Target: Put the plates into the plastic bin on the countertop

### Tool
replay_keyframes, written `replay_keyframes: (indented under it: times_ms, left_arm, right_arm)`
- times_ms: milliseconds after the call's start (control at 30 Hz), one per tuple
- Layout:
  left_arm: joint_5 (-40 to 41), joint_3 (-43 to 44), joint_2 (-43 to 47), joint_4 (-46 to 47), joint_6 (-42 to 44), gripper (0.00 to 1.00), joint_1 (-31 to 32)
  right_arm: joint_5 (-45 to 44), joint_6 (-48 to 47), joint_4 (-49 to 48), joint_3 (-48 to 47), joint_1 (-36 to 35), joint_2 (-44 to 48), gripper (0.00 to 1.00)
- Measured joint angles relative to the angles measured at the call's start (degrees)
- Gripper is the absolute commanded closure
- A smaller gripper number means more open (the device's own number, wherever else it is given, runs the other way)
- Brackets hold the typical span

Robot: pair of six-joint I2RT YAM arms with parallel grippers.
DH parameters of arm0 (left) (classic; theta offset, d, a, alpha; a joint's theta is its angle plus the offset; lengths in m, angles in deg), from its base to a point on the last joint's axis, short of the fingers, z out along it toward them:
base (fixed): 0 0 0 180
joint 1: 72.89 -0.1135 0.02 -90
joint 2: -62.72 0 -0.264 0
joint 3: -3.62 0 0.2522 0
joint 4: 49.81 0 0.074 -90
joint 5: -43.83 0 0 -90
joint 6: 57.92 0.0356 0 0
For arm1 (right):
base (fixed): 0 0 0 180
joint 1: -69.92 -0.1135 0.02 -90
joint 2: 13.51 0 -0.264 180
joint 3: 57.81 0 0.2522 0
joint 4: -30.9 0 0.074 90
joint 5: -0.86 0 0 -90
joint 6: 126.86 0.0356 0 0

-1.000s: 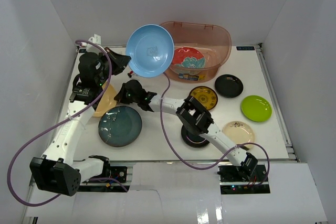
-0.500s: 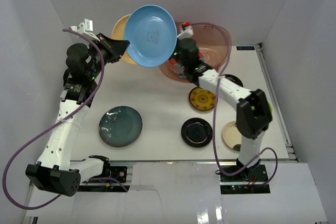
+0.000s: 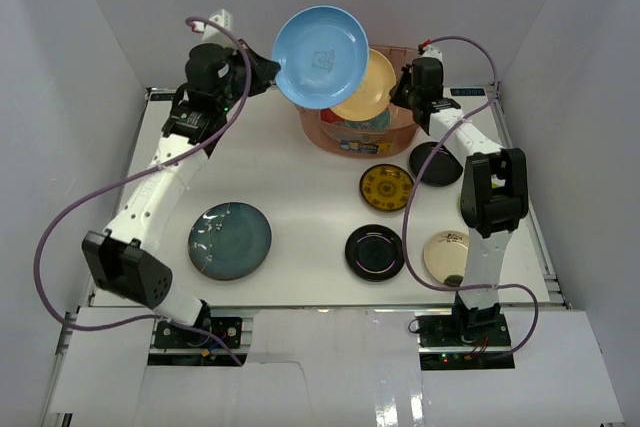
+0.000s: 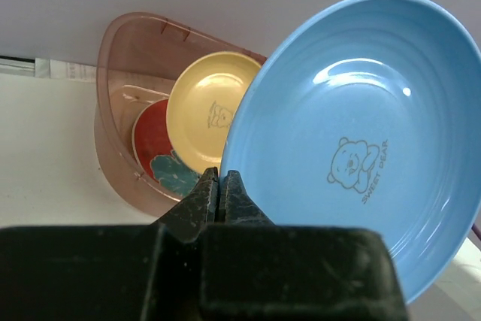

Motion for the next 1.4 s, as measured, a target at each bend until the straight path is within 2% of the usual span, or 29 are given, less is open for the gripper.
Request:
replay_keyframes:
  times_ms: [100,200,233,367,500,600,633,733,933,1067,1100,1167,1400]
  left_arm:
    - [3.67,5.42,-5.88,-0.96,2.1,1.0,2.97]
    - [6.58,12.04,-12.52,-2.93,3.96,1.0,4.96]
    - [7.39,14.19,-14.67,-3.23,4.5,1.0,5.27]
    - [10.23,21.68,-23.15,-5.57,5.6,1.0,5.49]
    - [11.69,28.96,-31.34,-7.21,5.75,1.0,5.55]
    - [11.98,33.83,-36.5,-9.03,5.75,1.0,5.86]
    - [12.02,35.3,-38.23,-9.2,5.75,1.0,6.12]
    - [12.04,39.08,-42.58,-10.21,5.77,1.0,7.32]
    - [11.45,42.53,-49.03,-11.08,5.75,1.0,10.14]
    - [11.43,42.53,-50.97,-12.13,5.49,0.85,11.41]
    - [11.45,42.51,-51.36,-12.33,5.35,0.77,11.52]
    - [11.47,42.51,-51.84,-12.31,4.98,0.68,11.58]
    - [12.98,42.6,-52.22,-11.45,3.72,0.62,11.28]
  right_arm:
    - [0.61,-1.73,4.63,-2.84,0.72,-3.98,0.86]
    - [1.84,-2.64,7.02,-3.91,0.57,-5.42,0.65]
    - [2.32,-2.75,7.37,-4.0,0.5,-5.42,0.52]
    - [4.11,-2.58,7.34,-4.04,0.33,-4.87,0.31]
    - [8.61,-0.74,6.8,2.6,1.77,0.87,0.35]
    - [11.74,1.31,3.78,12.92,4.2,10.78,0.53]
    - [12.28,2.05,2.99,16.39,5.38,14.99,0.68]
    - [13.11,3.72,0.37,23.61,8.31,26.21,0.8]
    - [14.62,4.83,-4.13,31.76,8.31,40.15,0.77]
    - [16.31,4.72,-4.04,32.61,7.98,42.18,0.68]
    - [16.74,4.68,-3.74,32.81,7.98,42.69,0.64]
    - [18.23,4.37,-3.45,33.81,7.98,44.46,0.57]
    - [23.43,4.35,-2.1,40.96,6.73,57.05,0.56]
